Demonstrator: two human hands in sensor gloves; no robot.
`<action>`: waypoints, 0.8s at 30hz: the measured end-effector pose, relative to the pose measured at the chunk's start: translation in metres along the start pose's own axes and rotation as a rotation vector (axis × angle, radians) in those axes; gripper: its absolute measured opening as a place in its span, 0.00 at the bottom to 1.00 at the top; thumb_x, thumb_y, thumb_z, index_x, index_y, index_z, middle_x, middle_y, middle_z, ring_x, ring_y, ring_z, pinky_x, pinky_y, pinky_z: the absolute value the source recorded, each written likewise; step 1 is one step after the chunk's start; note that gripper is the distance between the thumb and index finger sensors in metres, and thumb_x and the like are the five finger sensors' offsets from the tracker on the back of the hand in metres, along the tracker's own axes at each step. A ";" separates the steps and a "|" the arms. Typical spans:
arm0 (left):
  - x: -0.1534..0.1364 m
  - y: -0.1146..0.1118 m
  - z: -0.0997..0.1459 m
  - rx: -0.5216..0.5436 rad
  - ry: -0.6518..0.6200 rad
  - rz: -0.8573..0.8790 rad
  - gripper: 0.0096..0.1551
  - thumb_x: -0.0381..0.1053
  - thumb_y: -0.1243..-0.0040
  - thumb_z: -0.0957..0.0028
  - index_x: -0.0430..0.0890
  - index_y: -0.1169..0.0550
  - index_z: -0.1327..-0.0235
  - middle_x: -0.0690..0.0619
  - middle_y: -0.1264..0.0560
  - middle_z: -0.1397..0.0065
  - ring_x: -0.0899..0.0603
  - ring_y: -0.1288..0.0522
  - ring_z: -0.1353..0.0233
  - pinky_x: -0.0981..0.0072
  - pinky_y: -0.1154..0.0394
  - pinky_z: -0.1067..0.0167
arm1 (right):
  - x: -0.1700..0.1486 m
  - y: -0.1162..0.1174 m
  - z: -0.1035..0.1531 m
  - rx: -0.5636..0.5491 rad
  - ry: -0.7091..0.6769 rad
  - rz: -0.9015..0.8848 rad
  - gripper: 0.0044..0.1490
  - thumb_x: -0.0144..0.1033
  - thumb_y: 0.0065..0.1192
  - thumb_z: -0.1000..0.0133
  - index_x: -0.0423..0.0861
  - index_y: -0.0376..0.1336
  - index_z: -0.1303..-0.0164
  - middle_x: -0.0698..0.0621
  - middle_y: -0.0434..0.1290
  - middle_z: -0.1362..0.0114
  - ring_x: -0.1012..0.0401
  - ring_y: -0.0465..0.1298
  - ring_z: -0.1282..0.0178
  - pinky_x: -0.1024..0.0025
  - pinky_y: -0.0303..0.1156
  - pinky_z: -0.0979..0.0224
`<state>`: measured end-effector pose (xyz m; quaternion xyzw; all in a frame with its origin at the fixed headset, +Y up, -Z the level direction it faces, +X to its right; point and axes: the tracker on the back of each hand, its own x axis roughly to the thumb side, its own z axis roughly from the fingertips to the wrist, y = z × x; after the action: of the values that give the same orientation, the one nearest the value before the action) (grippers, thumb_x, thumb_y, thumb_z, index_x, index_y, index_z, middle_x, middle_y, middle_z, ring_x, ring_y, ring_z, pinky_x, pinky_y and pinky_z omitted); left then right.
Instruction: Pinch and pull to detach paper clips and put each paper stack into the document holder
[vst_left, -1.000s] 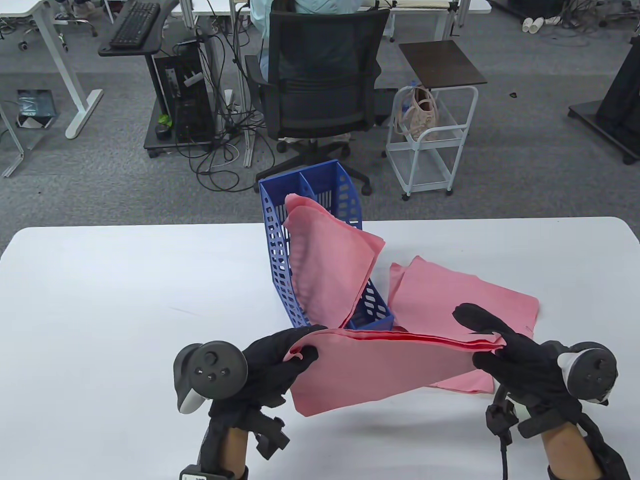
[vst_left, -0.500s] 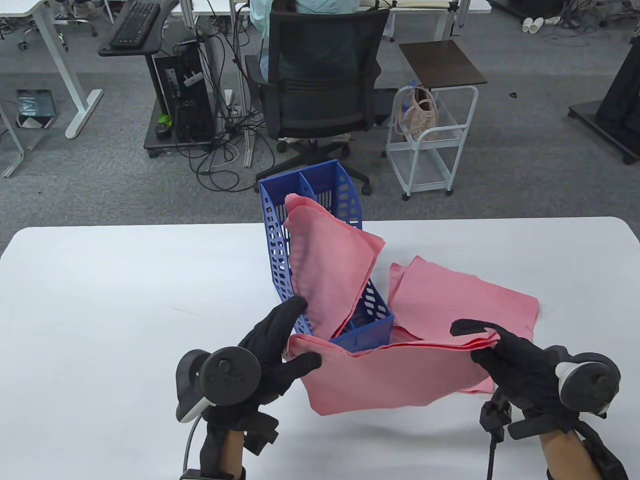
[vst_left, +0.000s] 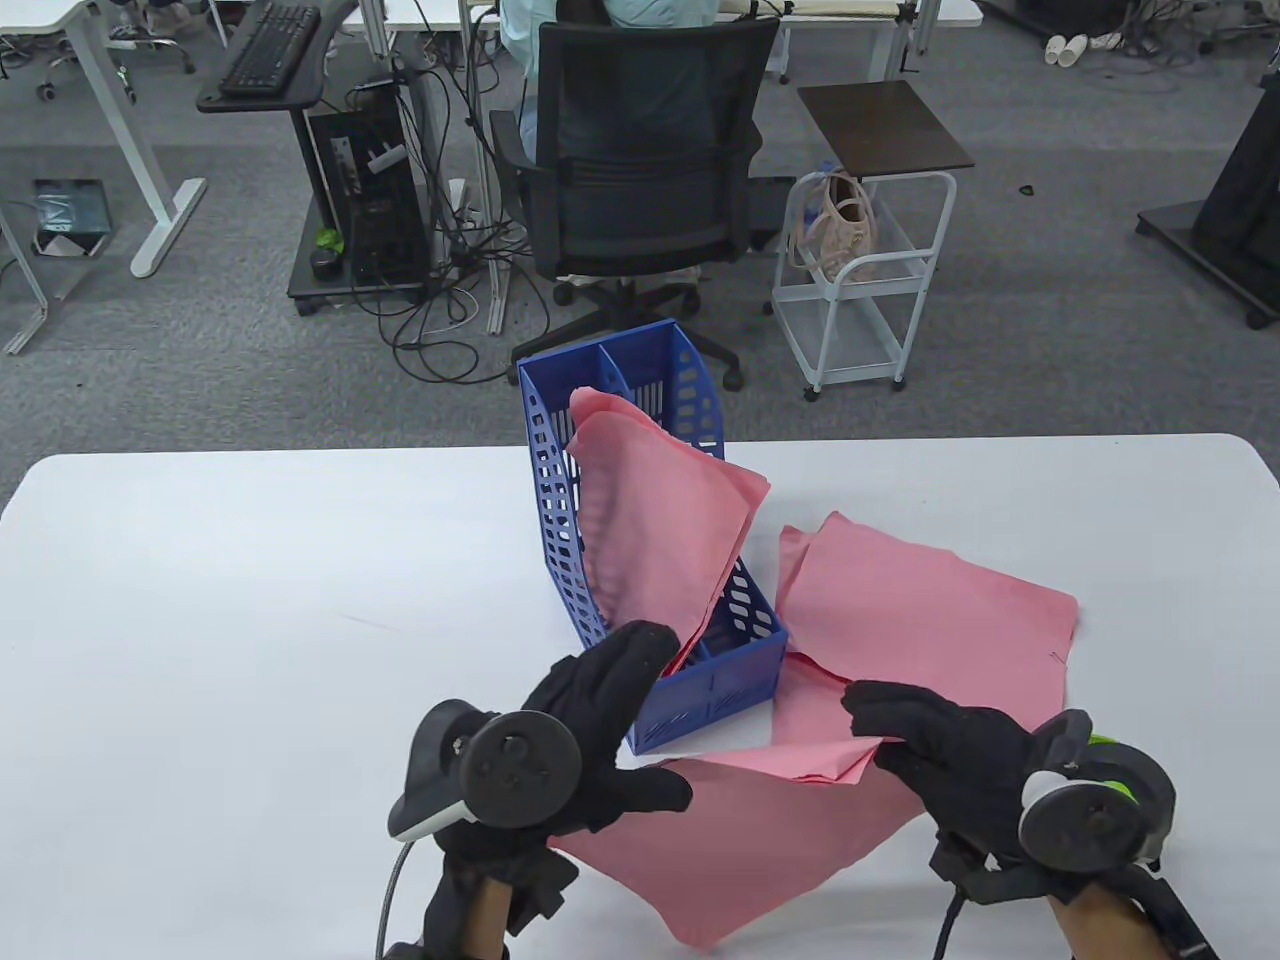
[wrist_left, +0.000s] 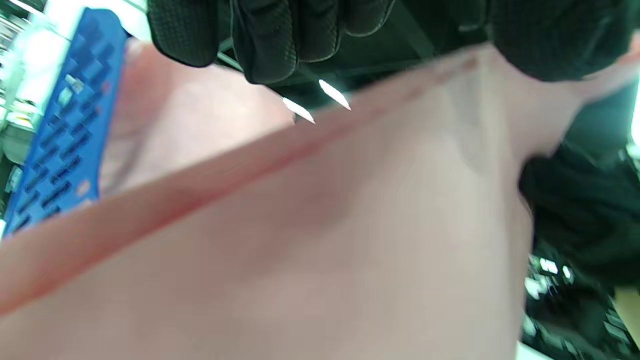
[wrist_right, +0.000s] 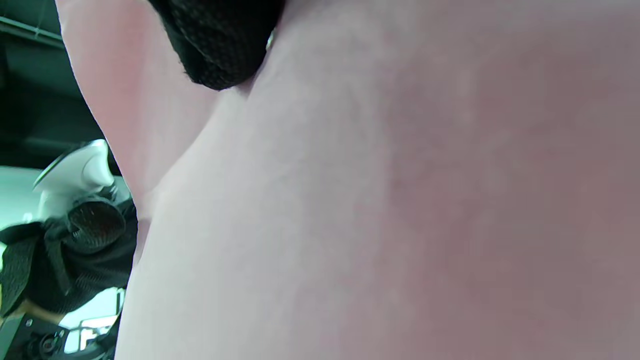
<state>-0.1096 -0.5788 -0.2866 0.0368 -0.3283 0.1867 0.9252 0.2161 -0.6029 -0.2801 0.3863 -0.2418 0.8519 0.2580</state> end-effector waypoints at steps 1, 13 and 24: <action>0.003 -0.004 -0.003 -0.024 -0.011 -0.010 0.66 0.74 0.42 0.60 0.47 0.46 0.09 0.40 0.40 0.10 0.32 0.32 0.15 0.31 0.34 0.24 | 0.002 0.002 0.000 0.005 -0.006 0.011 0.20 0.40 0.54 0.38 0.51 0.65 0.37 0.43 0.75 0.30 0.62 0.84 0.59 0.78 0.78 0.55; 0.014 -0.031 -0.023 -0.129 0.020 -0.089 0.23 0.55 0.45 0.44 0.56 0.18 0.38 0.54 0.12 0.43 0.50 0.11 0.49 0.61 0.16 0.46 | 0.004 0.011 0.001 0.029 0.004 0.022 0.22 0.43 0.55 0.39 0.50 0.66 0.37 0.43 0.76 0.31 0.62 0.84 0.60 0.78 0.78 0.55; 0.010 -0.024 -0.020 -0.098 0.042 -0.118 0.22 0.54 0.45 0.44 0.56 0.18 0.39 0.54 0.13 0.43 0.49 0.11 0.49 0.60 0.16 0.46 | 0.006 0.008 -0.001 0.130 0.037 0.129 0.21 0.45 0.53 0.38 0.48 0.68 0.40 0.42 0.78 0.34 0.59 0.85 0.59 0.75 0.78 0.55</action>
<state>-0.0813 -0.5941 -0.2944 0.0070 -0.3146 0.1165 0.9420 0.2070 -0.6068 -0.2778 0.3699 -0.2055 0.8877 0.1814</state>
